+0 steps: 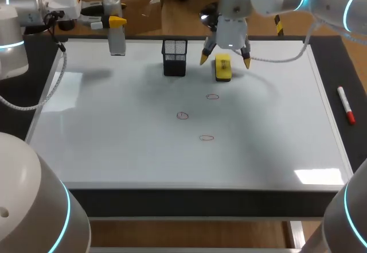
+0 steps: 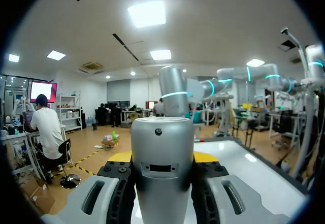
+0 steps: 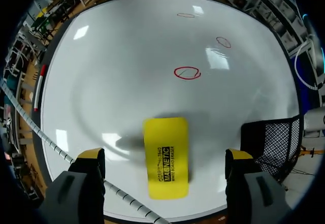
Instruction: Pick up the inspection probe, press it on each red-marked spot on the whiteboard one by one, put down the probe, pick up the eraser, and wipe off all the red marks.
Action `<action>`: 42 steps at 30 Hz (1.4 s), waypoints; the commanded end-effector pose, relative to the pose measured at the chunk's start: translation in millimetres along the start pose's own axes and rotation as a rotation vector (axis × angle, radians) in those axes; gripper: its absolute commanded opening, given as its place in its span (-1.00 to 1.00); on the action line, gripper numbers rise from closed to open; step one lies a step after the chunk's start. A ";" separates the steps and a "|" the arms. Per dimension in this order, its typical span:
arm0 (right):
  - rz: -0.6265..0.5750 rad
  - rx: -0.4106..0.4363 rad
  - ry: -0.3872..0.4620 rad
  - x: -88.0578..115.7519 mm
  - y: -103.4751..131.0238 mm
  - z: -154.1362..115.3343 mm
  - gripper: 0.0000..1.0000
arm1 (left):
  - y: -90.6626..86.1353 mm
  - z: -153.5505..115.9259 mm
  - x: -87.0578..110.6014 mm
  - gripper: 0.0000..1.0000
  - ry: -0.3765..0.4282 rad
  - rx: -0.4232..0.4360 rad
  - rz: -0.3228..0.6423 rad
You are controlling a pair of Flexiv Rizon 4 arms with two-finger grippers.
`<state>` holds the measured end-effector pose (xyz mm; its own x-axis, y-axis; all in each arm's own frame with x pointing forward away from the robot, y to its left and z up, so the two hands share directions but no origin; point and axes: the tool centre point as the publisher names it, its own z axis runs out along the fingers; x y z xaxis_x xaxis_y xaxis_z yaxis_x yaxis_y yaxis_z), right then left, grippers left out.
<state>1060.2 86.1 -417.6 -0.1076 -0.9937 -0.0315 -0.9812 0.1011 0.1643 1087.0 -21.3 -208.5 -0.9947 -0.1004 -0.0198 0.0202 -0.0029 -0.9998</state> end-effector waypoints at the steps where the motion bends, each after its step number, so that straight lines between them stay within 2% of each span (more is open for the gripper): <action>1: -0.009 -0.011 0.010 -2.8 -6.3 1.4 1.00 | -2.2 0.2 1.6 -1.00 -0.004 -0.003 0.000; 11: -0.027 -0.031 0.009 -2.6 -6.5 8.1 1.00 | -2.2 0.2 1.6 -1.00 -0.004 -0.003 0.000; 12: -0.028 -0.032 0.006 -2.6 -6.5 8.2 0.54 | -2.2 0.2 1.6 -1.00 -0.004 -0.003 0.000; 13: -0.029 -0.032 0.004 -2.6 -6.4 8.3 -0.15 | -2.2 0.2 1.6 -1.00 -0.004 -0.003 0.000; 14: -0.029 -0.033 0.003 -2.5 -6.2 8.3 -0.41 | -2.2 0.2 1.6 -1.00 -0.004 -0.003 0.000; 15: -0.027 -0.032 -0.001 -2.0 -5.8 8.2 -0.99 | -2.2 0.2 1.6 -1.00 -0.004 -0.003 0.000; 21: -0.018 0.007 -0.010 -2.4 3.4 -14.8 -1.00 | -2.2 0.2 1.6 -1.00 -0.004 -0.003 0.000; 26: 0.048 0.023 -0.001 8.3 7.0 -28.5 -1.00 | -2.2 0.2 1.6 -1.00 -0.004 -0.003 0.000; 33: 0.231 0.047 -0.020 55.7 23.0 -50.3 -1.00 | -2.2 0.2 1.6 -1.00 -0.004 -0.003 0.000; 42: 0.442 0.070 -0.039 120.8 63.4 -63.9 -1.00 | -2.2 0.2 1.6 -1.00 -0.004 -0.003 0.000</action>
<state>1026.4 2.5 -360.0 -0.5094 -0.8598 0.0353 -0.8440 0.5072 0.1744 1087.0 -21.2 -208.5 -0.9947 -0.1006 -0.0198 0.0202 -0.0029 -0.9998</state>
